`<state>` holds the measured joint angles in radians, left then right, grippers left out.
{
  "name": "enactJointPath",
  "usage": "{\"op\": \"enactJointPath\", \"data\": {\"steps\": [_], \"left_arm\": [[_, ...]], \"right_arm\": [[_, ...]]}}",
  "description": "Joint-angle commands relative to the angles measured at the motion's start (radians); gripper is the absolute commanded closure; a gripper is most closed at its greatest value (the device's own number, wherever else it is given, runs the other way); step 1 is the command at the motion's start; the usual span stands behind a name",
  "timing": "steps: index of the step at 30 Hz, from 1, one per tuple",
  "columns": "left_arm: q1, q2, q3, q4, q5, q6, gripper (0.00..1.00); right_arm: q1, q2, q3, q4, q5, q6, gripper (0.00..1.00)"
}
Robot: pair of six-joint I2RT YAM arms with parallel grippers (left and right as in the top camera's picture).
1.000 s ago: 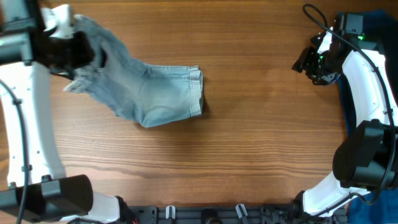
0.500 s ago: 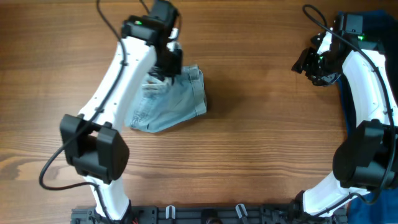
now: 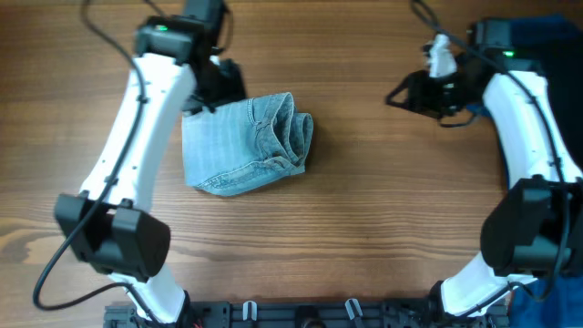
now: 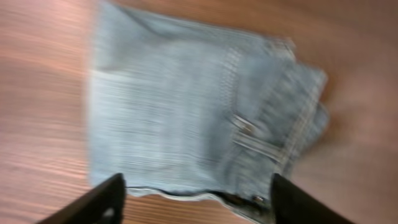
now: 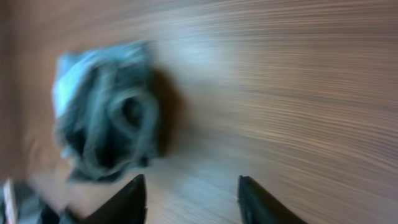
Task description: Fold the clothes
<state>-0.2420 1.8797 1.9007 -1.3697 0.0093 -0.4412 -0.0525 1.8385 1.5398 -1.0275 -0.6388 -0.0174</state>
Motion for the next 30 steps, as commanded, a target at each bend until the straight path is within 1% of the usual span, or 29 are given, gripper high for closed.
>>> {"op": "enactJointPath", "data": {"steps": [1, 2, 3, 4, 5, 6, 7, 8, 9, 10, 12, 14, 16, 19, 20, 22, 23, 24, 27, 29, 30], "left_arm": [[0.082, -0.010, -0.040, -0.027, 0.037, -0.008, 0.87], [0.091, -0.006, -0.062, -0.026, 0.039, -0.008, 0.96], [0.103, -0.003, -0.098, -0.021, 0.038, -0.008, 0.96], [0.114, 0.000, -0.141, -0.010, 0.038, -0.008, 0.96], [0.124, 0.002, -0.188, 0.010, 0.038, -0.008, 0.91], [0.132, 0.002, -0.225, 0.025, 0.039, -0.009, 0.83], [0.140, 0.002, -0.269, 0.043, 0.039, -0.009, 0.79], [0.148, 0.002, -0.319, 0.072, 0.040, -0.009, 0.73], [0.154, 0.002, -0.357, 0.101, 0.042, -0.008, 0.71], [0.160, 0.002, -0.403, 0.138, 0.042, -0.008, 0.68], [0.174, 0.002, -0.502, 0.219, 0.047, -0.008, 0.67], [0.185, 0.002, -0.580, 0.288, 0.080, -0.008, 0.67], [0.190, 0.002, -0.639, 0.361, 0.122, -0.007, 0.67], [0.190, 0.002, -0.665, 0.389, 0.169, 0.036, 0.67], [0.190, 0.002, -0.665, 0.385, 0.169, 0.045, 0.66], [0.190, 0.002, -0.665, 0.378, 0.169, 0.045, 0.62], [0.192, 0.002, -0.665, 0.378, 0.169, 0.045, 0.61], [0.194, 0.002, -0.665, 0.379, 0.169, 0.045, 0.59], [0.217, -0.001, -0.663, 0.378, 0.174, 0.045, 0.60], [0.284, -0.016, -0.656, 0.356, 0.227, 0.045, 0.60], [0.314, -0.024, -0.655, 0.357, 0.256, 0.047, 0.58]], "right_arm": [[0.183, -0.025, -0.003, 0.023, -0.163, -0.114, 0.62], [0.221, -0.025, -0.003, 0.027, -0.163, -0.138, 0.62], [0.297, -0.025, -0.003, 0.037, -0.158, -0.180, 0.62], [0.360, -0.024, -0.003, 0.050, -0.137, -0.182, 0.62], [0.409, -0.024, -0.003, 0.063, -0.111, -0.181, 0.63], [0.460, -0.024, -0.003, 0.081, -0.082, -0.181, 0.63], [0.503, -0.024, -0.003, 0.101, -0.064, -0.175, 0.61], [0.537, -0.023, -0.006, 0.126, -0.046, -0.162, 0.55], [0.565, -0.022, -0.011, 0.143, -0.031, -0.163, 0.51], [0.601, -0.016, -0.020, 0.164, 0.026, -0.163, 0.48], [0.644, 0.012, -0.040, 0.187, 0.197, -0.163, 0.46], [0.650, 0.064, -0.069, 0.231, 0.248, -0.155, 0.45], [0.637, 0.156, -0.077, 0.254, 0.272, -0.151, 0.46], [0.618, 0.284, -0.077, 0.241, 0.338, -0.086, 0.50], [0.613, 0.314, -0.077, 0.225, 0.362, -0.059, 0.55], [0.602, 0.369, -0.077, 0.164, 0.392, 0.005, 0.68], [0.599, 0.387, -0.077, 0.135, 0.394, 0.027, 0.70], [0.598, 0.396, -0.077, 0.117, 0.397, 0.035, 0.72], [0.598, 0.389, -0.076, 0.101, 0.415, 0.047, 0.74], [0.597, 0.372, -0.074, 0.086, 0.415, 0.047, 0.76], [0.597, 0.362, -0.074, 0.080, 0.415, 0.048, 0.76]]}}
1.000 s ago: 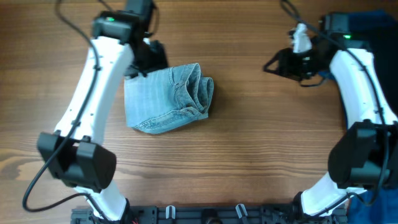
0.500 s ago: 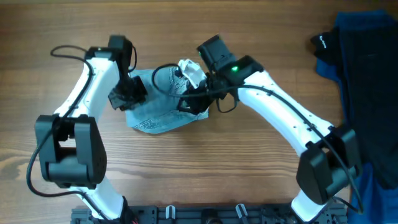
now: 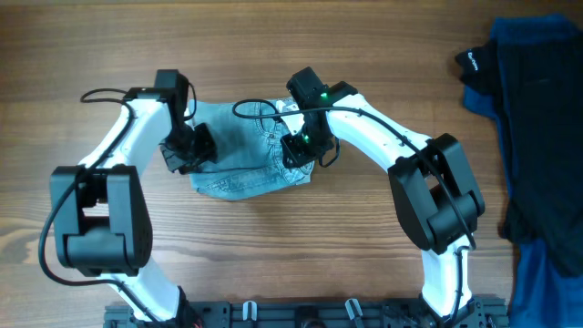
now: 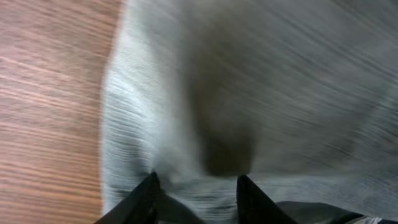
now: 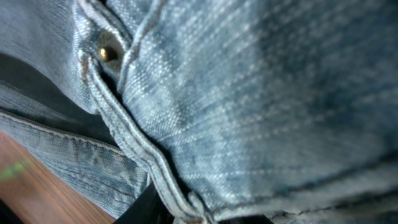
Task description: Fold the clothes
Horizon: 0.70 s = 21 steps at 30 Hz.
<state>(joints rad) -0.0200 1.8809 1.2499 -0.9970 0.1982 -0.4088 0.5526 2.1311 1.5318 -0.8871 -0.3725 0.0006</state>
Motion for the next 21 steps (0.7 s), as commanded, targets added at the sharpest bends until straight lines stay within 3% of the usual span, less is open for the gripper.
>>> {"op": "enactJointPath", "data": {"steps": [1, 2, 3, 7, 10, 14, 16, 19, 20, 21], "left_arm": [[0.133, -0.033, -0.005, -0.004, 0.116, 0.043, 0.55], [0.163, -0.035, -0.005, 0.005, 0.156, 0.080, 0.49], [0.202, -0.035, -0.005, 0.017, 0.215, 0.134, 0.37], [0.229, -0.033, -0.037, 0.085, 0.247, 0.223, 0.00], [0.205, -0.033, -0.108, 0.179, 0.265, 0.224, 0.00], [0.167, -0.025, -0.209, 0.317, 0.374, 0.249, 0.00], [0.148, -0.012, -0.244, 0.371, 0.441, 0.272, 0.07], [0.123, 0.016, -0.257, 0.409, 0.527, 0.327, 0.30], [0.117, 0.022, -0.257, 0.415, 0.527, 0.327, 0.44], [0.112, 0.024, -0.257, 0.424, 0.527, 0.327, 0.74]], "right_arm": [[-0.008, 0.059, -0.066, -0.064, 0.148, 0.030, 0.77], [-0.008, 0.046, -0.066, -0.066, 0.148, 0.030, 0.78], [-0.008, 0.019, -0.066, -0.066, 0.148, 0.029, 0.78], [-0.008, -0.101, -0.066, -0.045, 0.148, 0.037, 0.63], [-0.008, -0.237, -0.066, -0.034, 0.148, 0.048, 0.52], [-0.008, -0.381, -0.066, -0.014, 0.148, 0.052, 0.49], [-0.008, -0.440, -0.066, -0.006, 0.148, 0.053, 0.48], [-0.008, -0.488, -0.066, 0.010, 0.148, 0.052, 0.47], [-0.008, -0.496, -0.066, 0.014, 0.148, 0.053, 0.47], [-0.008, -0.501, -0.066, 0.016, 0.148, 0.053, 0.47]]}}
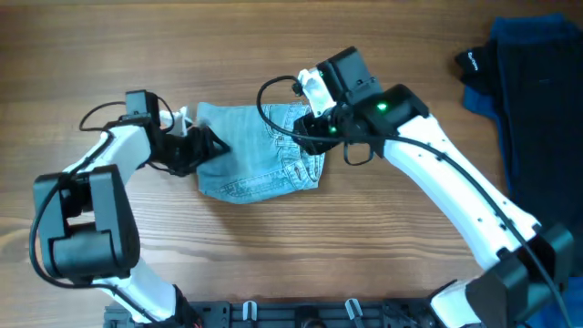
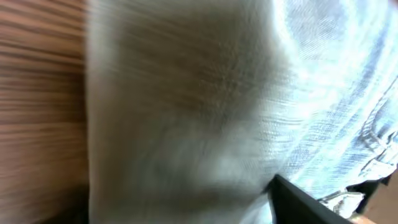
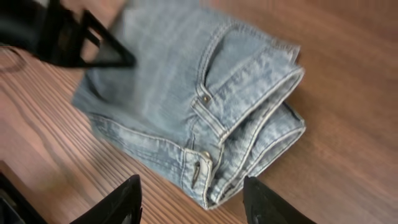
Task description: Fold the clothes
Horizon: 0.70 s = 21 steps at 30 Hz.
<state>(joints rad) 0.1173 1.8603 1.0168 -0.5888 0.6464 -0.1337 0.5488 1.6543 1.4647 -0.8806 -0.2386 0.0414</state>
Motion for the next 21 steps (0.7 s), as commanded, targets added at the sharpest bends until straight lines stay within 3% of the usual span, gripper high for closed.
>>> {"op": "enactJointPath", "data": {"steps": [1, 6, 8, 11, 14, 17, 21], "left_arm": [[-0.027, 0.044, -0.024, 0.026, 0.081, 0.051, 0.93], [0.002, -0.016, 0.061, 0.032, 0.367, 0.039, 0.96], [0.035, -0.067, 0.113, 0.040, 0.292, -0.056, 0.96], [0.137, -0.153, 0.140, 0.160, 0.118, -0.291, 0.96], [0.265, -0.178, 0.140, 0.256, 0.006, -0.421, 0.96], [0.386, -0.137, 0.129, 0.261, -0.167, -0.458, 0.96], [0.468, 0.018, 0.126, 0.240, -0.253, -0.459, 0.96]], "right_arm": [[-0.004, -0.026, 0.001, 0.009, 0.014, 0.014, 0.47], [-0.004, -0.026, 0.001, 0.006, 0.015, 0.014, 0.47], [-0.004, -0.026, 0.001, 0.006, 0.015, 0.014, 0.47], [-0.004, -0.026, 0.001, 0.005, 0.015, 0.014, 0.46], [-0.004, -0.026, 0.001, 0.005, 0.015, 0.023, 0.46], [-0.004, -0.026, 0.001, 0.004, 0.014, 0.041, 0.45], [-0.004, -0.026, 0.001, 0.003, 0.014, 0.071, 0.45]]}}
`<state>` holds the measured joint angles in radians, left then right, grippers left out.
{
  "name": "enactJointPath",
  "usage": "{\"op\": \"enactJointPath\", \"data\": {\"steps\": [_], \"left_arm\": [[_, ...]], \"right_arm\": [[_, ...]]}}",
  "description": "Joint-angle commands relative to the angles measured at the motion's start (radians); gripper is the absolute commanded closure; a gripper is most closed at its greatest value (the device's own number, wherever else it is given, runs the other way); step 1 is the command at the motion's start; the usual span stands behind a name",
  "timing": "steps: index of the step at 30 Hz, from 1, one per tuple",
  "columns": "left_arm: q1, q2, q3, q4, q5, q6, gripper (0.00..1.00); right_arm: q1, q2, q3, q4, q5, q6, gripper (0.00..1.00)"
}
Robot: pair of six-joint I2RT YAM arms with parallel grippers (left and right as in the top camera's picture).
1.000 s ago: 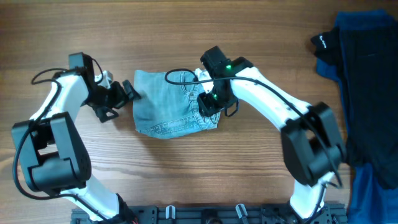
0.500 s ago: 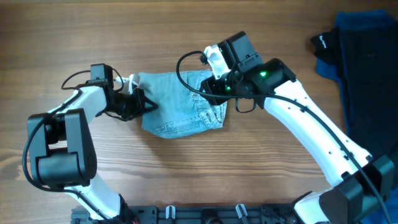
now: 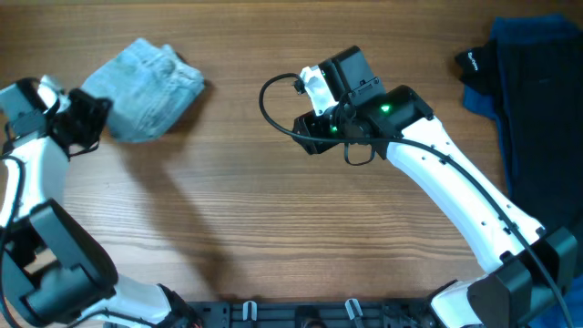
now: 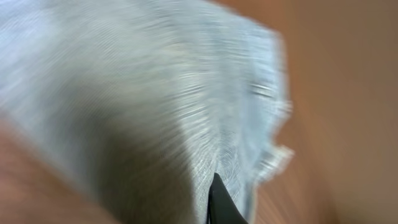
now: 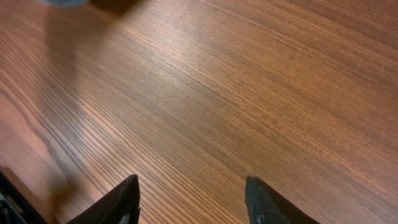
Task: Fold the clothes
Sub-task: 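Drag the folded jeans to the upper-left table corner with the left gripper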
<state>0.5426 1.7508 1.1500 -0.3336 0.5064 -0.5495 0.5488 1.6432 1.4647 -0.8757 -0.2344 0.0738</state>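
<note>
The folded light-blue jeans (image 3: pixel 141 84) sit as a compact bundle at the table's far upper left. My left gripper (image 3: pixel 91 117) is at the bundle's left end, shut on the denim. In the left wrist view, blurred jeans (image 4: pixel 143 93) fill the frame and only one black fingertip (image 4: pixel 216 202) shows, pressed into the cloth. My right gripper (image 3: pixel 310 128) hangs open over bare wood near the table's middle; the right wrist view shows its fingers (image 5: pixel 127 199) wide apart with nothing between them.
A pile of dark clothes, black (image 3: pixel 537 109) over blue (image 3: pixel 556 264), lies along the right edge, with a small black item (image 3: pixel 474 59) at its upper left. The wooden table (image 3: pixel 273 237) is bare elsewhere.
The jeans bundle was at the table's centre and is now at the far upper left, held by my left gripper. My right gripper stays in place, open, now over bare wood.
First the folded jeans lay left of centre, my left gripper open over them and my right gripper far to the right. Then both grippers were down on the bundle. Then the right gripper was open above it and the left at its left edge. Now the left holds it far left.
</note>
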Motion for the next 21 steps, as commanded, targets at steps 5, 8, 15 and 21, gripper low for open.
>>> {"op": "enactJointPath", "data": {"steps": [5, 8, 15, 21], "left_arm": [[0.122, 0.273, -0.008, -0.056, -0.180, -0.151, 0.96], [0.147, 0.307, -0.022, -0.079, -0.204, -0.214, 0.96], [0.137, 0.306, -0.088, 0.086, -0.136, -0.451, 0.96], [-0.011, 0.306, -0.088, 0.079, -0.117, -0.555, 0.96]], "right_arm": [[-0.004, -0.015, 0.001, -0.019, 0.010, 0.061, 0.45], [-0.004, -0.015, 0.001, -0.022, 0.010, 0.061, 0.44], [-0.004, -0.015, 0.001, -0.014, 0.010, 0.087, 0.44], [-0.004, -0.015, 0.001, -0.012, 0.010, 0.087, 0.43]]}}
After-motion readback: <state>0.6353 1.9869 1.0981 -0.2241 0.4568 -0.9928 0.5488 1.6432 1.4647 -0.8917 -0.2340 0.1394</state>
